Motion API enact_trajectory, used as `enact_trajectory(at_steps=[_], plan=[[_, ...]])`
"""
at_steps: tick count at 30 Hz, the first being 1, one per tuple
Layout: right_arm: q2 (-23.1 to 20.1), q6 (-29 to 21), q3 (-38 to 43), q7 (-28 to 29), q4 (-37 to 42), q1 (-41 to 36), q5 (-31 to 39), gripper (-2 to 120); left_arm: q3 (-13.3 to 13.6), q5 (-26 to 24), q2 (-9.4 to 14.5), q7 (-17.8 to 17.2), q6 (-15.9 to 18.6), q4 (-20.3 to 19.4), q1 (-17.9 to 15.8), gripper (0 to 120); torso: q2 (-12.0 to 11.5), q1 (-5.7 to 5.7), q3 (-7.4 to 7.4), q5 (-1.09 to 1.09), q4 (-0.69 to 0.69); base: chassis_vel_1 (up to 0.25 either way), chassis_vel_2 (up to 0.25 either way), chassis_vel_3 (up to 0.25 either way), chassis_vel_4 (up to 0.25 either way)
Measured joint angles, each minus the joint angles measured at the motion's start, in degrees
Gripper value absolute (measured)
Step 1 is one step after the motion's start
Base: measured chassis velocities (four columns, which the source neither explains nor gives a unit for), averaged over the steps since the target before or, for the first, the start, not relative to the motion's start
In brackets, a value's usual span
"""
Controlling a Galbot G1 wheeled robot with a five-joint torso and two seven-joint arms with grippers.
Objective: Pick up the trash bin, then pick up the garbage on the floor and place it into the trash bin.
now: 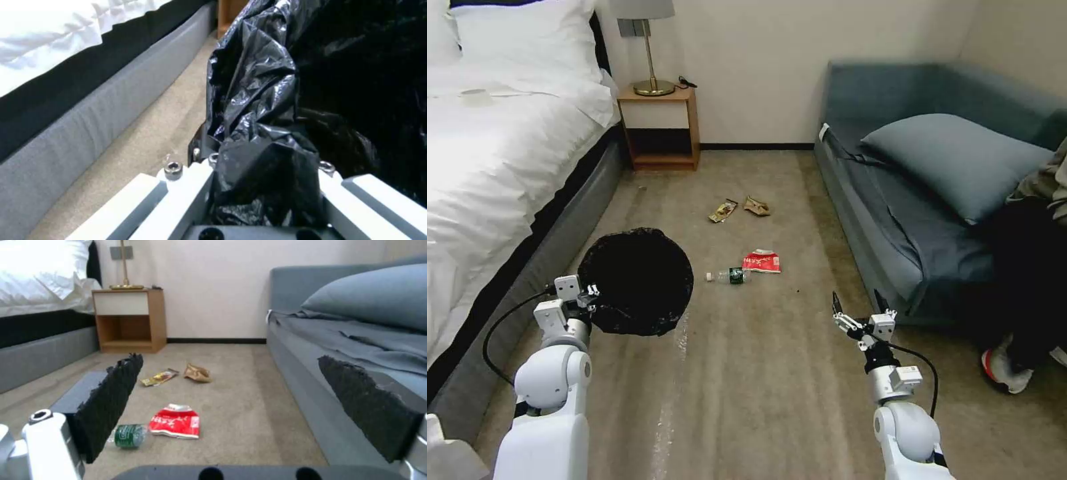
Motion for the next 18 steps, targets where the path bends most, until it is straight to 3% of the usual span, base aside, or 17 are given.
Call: enact_trajectory(at_steps=[10, 18], plan=[[0.0, -0.1, 0.3, -1.1, 0.2, -0.5, 0.4, 100, 0.3, 0.0, -0.7, -0.4, 0.0, -0.2, 0.2, 1, 0.0, 0.0, 0.0, 0.0, 0.0, 0.0, 0.0, 0.0, 0.0], [-0.1, -0.3, 0.7, -1.3, 0.4, -0.5, 0.7, 100, 0.3, 0.0, -0.7, -0.4, 0.0, -0.1, 0.0, 1, 0.0, 0.0, 0.0, 0.01, 0.0, -0.074, 0.073, 0.089, -0.086]])
